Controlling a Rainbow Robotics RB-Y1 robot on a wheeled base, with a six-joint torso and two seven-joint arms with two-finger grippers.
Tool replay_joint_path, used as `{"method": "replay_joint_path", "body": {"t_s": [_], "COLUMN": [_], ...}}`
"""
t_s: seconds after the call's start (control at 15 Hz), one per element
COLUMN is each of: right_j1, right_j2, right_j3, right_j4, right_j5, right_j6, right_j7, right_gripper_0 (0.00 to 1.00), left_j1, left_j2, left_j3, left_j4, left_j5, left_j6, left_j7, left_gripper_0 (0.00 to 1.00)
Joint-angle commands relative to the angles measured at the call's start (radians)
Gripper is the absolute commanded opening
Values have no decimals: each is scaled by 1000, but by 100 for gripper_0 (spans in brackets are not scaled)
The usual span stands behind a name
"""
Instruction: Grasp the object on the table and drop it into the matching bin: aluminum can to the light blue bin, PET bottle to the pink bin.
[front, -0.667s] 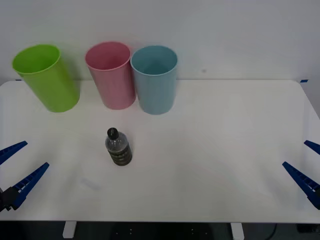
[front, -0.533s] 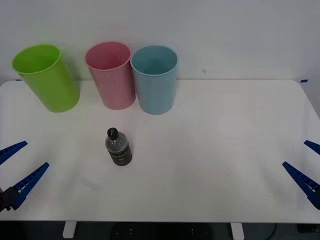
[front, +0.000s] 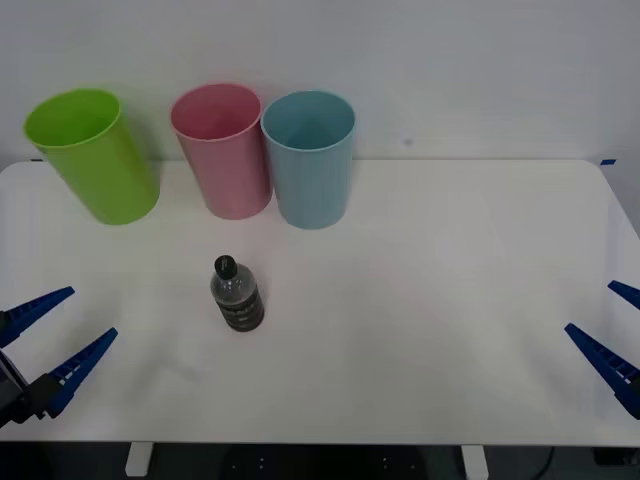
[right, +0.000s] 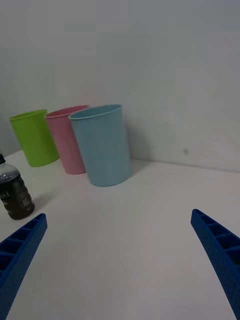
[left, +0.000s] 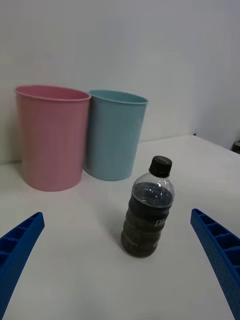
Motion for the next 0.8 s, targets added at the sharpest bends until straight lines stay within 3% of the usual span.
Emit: {"method": "replay_joint_path", "body": {"t_s": [0.07,0.2,0.53,0.8], "right_j1": [0,0,0,0], "right_j2": [0,0,0,0], "right_j3": [0,0,0,0], "right_j4": [0,0,0,0], "right_j5": [0,0,0,0], "right_j6": [0,0,0,0], "right_j7": [0,0,0,0], "right_gripper_0": [100,100,100,100], "left_j1": [-14,-28,-74,-114], "left_j2": [0,-1,0,-11], "left_j3": [-14,-31,-109,-167], "left_j4": [-1,0,75,161], "left_j5": [-75,-121,-140,-140], "left_j6": [7,17,38,67], "left_j7": [3,5,-29,-187], "left_gripper_0": [100,100,100,100]}}
